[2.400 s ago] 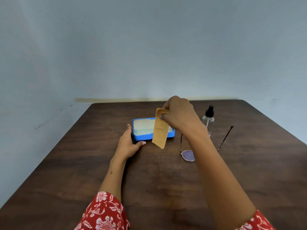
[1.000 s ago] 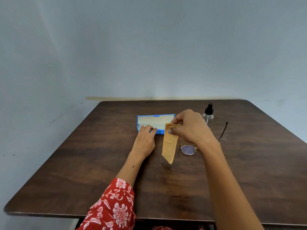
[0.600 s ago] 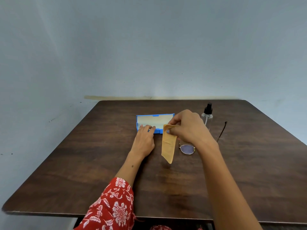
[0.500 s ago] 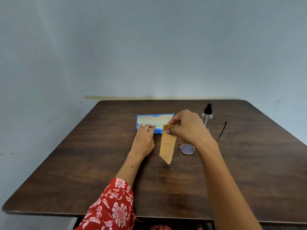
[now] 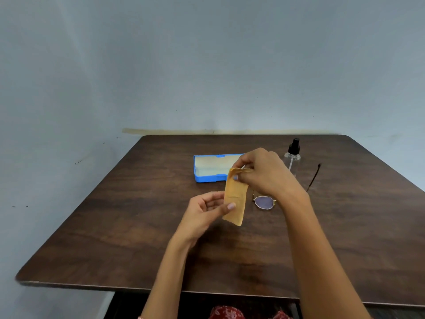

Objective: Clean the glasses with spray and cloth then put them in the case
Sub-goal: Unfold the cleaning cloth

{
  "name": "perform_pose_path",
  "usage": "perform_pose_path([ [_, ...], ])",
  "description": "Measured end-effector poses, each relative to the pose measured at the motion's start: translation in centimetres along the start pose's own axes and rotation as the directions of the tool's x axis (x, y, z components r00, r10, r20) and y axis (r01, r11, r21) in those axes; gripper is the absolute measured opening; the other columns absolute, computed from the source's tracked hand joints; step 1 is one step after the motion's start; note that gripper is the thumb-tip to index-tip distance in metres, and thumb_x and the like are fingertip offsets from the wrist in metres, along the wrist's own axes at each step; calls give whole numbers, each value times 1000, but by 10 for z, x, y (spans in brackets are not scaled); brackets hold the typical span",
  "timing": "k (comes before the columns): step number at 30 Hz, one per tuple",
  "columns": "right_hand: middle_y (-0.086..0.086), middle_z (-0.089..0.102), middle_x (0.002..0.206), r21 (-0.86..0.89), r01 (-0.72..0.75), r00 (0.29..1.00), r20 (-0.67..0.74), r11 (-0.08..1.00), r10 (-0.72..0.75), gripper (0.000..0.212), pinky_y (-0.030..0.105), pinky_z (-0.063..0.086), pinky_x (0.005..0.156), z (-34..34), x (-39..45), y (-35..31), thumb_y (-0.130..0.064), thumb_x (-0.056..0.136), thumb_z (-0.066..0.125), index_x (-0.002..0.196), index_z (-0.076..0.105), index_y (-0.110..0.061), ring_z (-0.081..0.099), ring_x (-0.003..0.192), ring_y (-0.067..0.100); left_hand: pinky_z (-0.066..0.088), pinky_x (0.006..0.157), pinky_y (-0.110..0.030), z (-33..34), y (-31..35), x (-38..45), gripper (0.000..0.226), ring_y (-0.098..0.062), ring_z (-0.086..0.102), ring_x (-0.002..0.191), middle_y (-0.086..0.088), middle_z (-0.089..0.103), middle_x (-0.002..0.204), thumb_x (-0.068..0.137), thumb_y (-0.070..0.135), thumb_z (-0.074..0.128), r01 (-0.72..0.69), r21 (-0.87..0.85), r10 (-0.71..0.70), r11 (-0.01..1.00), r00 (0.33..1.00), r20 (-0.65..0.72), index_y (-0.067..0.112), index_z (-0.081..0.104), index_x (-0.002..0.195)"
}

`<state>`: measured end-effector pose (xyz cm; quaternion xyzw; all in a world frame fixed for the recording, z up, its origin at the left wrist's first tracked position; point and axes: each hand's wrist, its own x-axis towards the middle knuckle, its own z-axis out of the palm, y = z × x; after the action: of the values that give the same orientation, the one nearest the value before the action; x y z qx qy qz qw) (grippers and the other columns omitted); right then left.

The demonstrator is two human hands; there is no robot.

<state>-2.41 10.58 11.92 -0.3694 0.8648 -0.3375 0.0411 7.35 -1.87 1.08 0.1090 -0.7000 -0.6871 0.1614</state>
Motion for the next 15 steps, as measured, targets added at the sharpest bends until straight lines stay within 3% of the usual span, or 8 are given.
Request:
perform_pose_path([
  [5, 6, 64, 107, -16, 71, 997, 33, 997, -70, 21, 32, 48, 83, -2, 0, -2, -15, 81, 66, 100, 70, -23, 58, 102, 23, 54, 69, -21, 1, -4, -15, 30, -12, 70, 86, -1, 75, 93, 64, 27, 77, 56, -29, -56, 998, 998, -14, 19, 73, 93],
  [10, 4, 60, 93, 14, 132, 986, 97, 991, -133, 22, 25, 40, 71, -3, 1, -5, -11, 82, 66, 101, 68, -22, 55, 88, 18, 56, 77, -28, -3, -5, -24, 32, -16, 69, 90, -4, 74, 94, 63, 28, 77, 100, -18, -100, 995, 995, -17, 15, 73, 92],
  [15, 3, 62, 82, 82, 151, 966, 201, 985, -164, 21, 25, 42, 65, 0, 0, -10, -9, 82, 65, 95, 67, -25, 54, 75, 13, 57, 84, -36, 1, 1, -29, 41, -24, 69, 96, -10, 73, 99, 60, 27, 81, 94, -72, -92, 993, 995, 34, 12, 73, 97],
])
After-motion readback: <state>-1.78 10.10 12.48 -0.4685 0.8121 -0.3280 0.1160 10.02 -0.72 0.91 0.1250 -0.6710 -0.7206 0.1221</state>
